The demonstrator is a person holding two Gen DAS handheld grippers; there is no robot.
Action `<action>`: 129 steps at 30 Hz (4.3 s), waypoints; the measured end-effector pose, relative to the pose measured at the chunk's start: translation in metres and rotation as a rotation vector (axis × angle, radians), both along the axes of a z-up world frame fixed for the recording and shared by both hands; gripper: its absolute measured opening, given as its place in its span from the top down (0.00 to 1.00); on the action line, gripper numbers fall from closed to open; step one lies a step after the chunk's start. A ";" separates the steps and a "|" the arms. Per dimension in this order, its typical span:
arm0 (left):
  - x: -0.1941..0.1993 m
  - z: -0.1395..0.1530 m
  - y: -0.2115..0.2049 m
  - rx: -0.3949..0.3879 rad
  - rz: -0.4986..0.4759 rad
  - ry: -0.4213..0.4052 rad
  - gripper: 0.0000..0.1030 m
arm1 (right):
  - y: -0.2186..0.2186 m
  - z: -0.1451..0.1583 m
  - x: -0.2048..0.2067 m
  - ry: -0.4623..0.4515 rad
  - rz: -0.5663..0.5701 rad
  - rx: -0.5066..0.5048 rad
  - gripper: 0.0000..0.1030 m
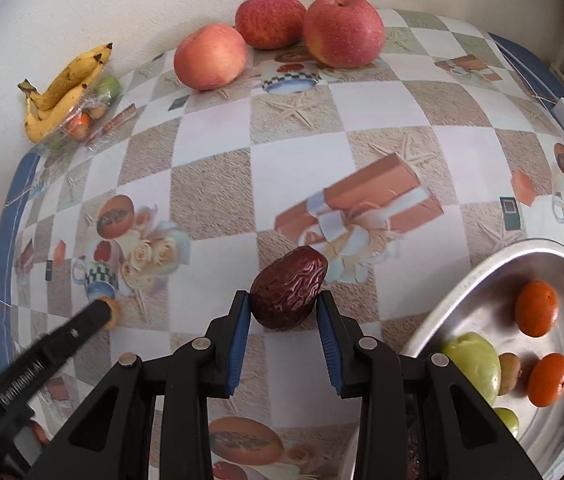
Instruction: Organize fruits
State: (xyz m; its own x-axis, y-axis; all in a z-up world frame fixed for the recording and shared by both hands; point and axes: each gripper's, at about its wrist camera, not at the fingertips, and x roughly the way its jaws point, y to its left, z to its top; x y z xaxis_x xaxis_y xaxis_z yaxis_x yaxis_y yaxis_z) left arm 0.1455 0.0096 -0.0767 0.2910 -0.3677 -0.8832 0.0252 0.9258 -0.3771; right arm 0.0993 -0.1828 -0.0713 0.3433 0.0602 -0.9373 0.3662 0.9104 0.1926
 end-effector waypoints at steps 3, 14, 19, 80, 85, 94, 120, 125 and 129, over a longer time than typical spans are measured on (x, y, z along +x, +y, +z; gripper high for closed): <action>0.000 0.000 0.000 -0.013 -0.001 0.007 0.76 | 0.000 0.000 -0.003 0.003 0.000 0.006 0.66; -0.011 0.027 -0.009 -0.013 -0.031 -0.060 0.76 | 0.007 0.020 -0.016 -0.026 0.039 -0.013 0.66; -0.026 0.046 -0.025 -0.004 -0.081 -0.111 0.76 | 0.007 0.036 -0.027 -0.053 0.046 -0.019 0.66; -0.152 0.086 -0.013 0.299 -0.151 -0.249 0.00 | -0.046 0.063 -0.176 -0.038 -0.159 0.032 0.13; -0.147 0.081 -0.008 0.302 -0.141 -0.209 0.00 | -0.039 0.072 -0.171 -0.062 -0.130 -0.009 0.13; -0.147 0.075 -0.010 0.370 -0.135 -0.189 0.00 | -0.029 0.074 -0.164 -0.063 -0.095 -0.026 0.13; -0.150 0.070 -0.018 0.455 -0.157 -0.159 0.00 | -0.028 0.072 -0.165 -0.054 -0.093 -0.012 0.13; -0.151 0.071 -0.019 0.475 -0.155 -0.159 0.00 | -0.027 0.071 -0.165 -0.048 -0.093 -0.008 0.13; -0.150 0.069 -0.017 0.477 -0.142 -0.140 0.00 | -0.028 0.071 -0.165 -0.048 -0.093 -0.007 0.13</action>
